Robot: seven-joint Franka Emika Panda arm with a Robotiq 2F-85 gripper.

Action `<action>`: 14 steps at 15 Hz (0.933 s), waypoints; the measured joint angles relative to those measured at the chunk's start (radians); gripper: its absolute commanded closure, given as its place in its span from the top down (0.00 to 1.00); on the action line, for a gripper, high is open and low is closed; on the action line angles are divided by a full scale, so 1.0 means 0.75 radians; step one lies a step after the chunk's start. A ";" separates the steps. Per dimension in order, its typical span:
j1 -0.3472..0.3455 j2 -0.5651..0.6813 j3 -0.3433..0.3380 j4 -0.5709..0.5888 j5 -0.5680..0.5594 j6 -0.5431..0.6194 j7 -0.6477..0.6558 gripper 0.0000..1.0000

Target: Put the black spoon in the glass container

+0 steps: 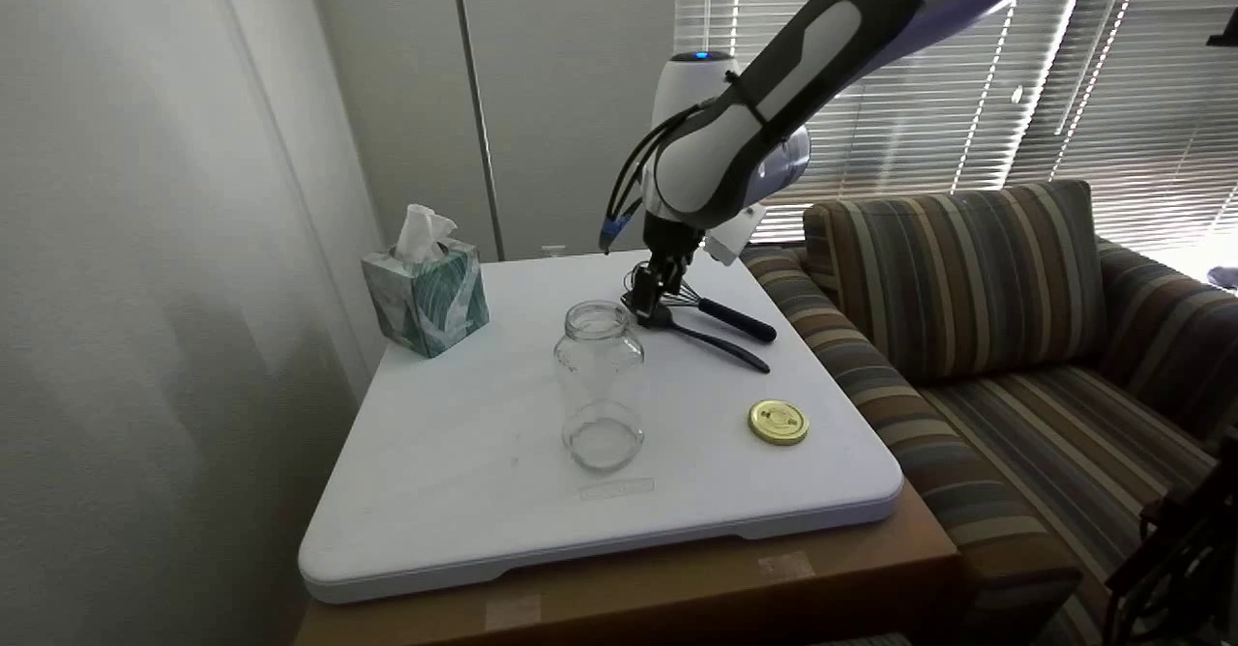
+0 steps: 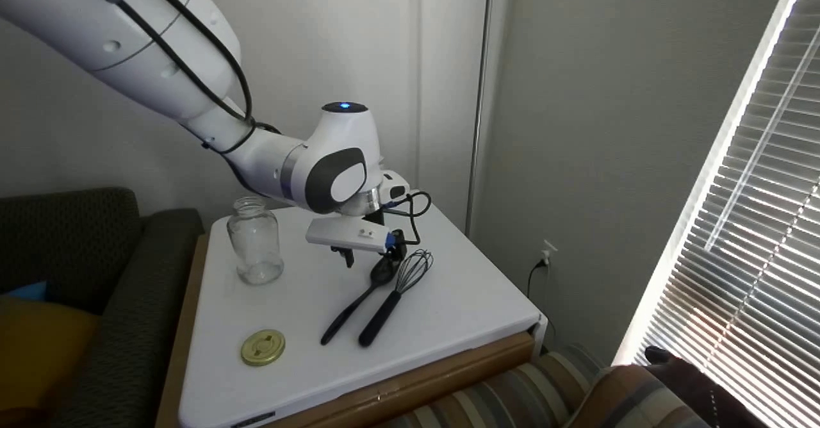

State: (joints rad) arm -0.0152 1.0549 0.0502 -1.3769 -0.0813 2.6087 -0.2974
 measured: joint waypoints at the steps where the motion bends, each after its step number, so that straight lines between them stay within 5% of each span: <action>1: -0.010 0.010 0.000 0.004 0.000 0.001 -0.006 1.00; 14: -0.142 0.110 0.137 0.096 0.055 0.034 -0.031 1.00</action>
State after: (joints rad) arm -0.1216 1.1370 0.1532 -1.3051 -0.0397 2.6340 -0.3202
